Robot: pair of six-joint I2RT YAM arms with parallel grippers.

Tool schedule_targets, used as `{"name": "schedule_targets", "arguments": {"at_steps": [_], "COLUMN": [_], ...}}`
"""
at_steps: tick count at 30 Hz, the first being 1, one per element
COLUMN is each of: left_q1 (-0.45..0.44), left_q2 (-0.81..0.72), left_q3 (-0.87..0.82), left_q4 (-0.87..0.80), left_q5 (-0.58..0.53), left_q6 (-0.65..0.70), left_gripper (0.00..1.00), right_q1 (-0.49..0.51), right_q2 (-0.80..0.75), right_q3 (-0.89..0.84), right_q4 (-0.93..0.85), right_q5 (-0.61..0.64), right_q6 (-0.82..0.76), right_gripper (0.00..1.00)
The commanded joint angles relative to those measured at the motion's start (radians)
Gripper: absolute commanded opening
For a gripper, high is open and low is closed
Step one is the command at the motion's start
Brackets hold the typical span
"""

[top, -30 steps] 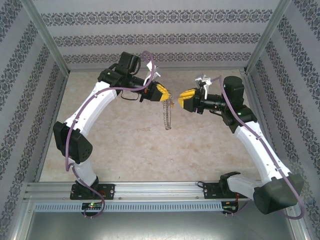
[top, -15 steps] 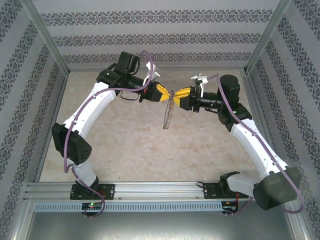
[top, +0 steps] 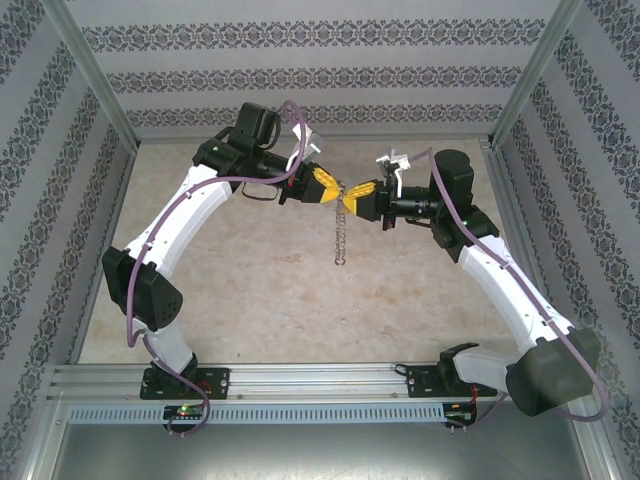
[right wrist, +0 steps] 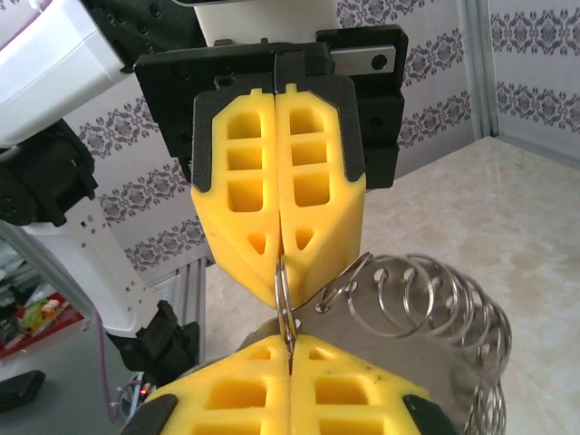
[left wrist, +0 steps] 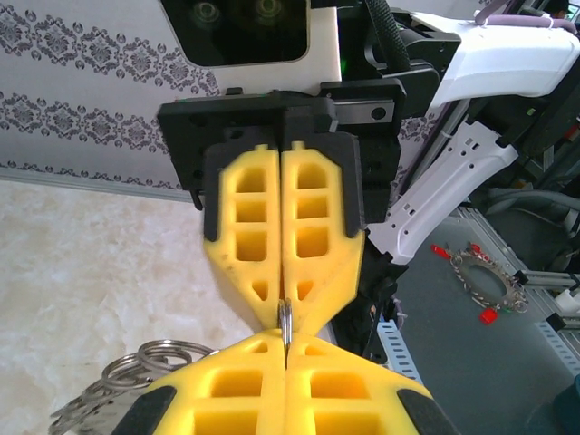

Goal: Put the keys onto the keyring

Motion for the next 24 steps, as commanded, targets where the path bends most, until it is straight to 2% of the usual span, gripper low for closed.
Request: {"name": "schedule_targets", "arguments": {"at_steps": [1, 9, 13, 17, 21, 24], "left_q1": [-0.009, -0.01, -0.012, -0.011, -0.011, -0.012], "left_q2": [-0.047, -0.066, -0.073, -0.084, -0.089, -0.094], "left_q3": [-0.012, -0.051, -0.067, -0.081, -0.089, -0.102], "left_q4": [0.07, 0.151, 0.181, 0.209, 0.23, 0.261], "left_q5": [0.026, 0.011, 0.004, -0.011, -0.02, -0.022], "left_q6": [-0.023, -0.073, -0.091, -0.107, -0.123, -0.142], "left_gripper": [0.0, 0.0, 0.0, 0.0, 0.0, 0.0], "right_q1": [0.01, 0.034, 0.063, 0.086, 0.096, 0.11], "right_q2": [-0.007, 0.006, 0.038, 0.033, -0.008, -0.023], "right_q3": [-0.023, -0.028, 0.013, 0.027, -0.002, -0.017], "right_q4": [0.005, -0.026, -0.122, -0.22, -0.22, -0.21], "right_q5": [-0.037, -0.036, -0.029, 0.071, 0.189, 0.223], "right_q6": [-0.019, -0.038, -0.105, -0.185, -0.191, -0.189], "right_gripper": [0.0, 0.0, 0.0, 0.0, 0.0, 0.0]}}
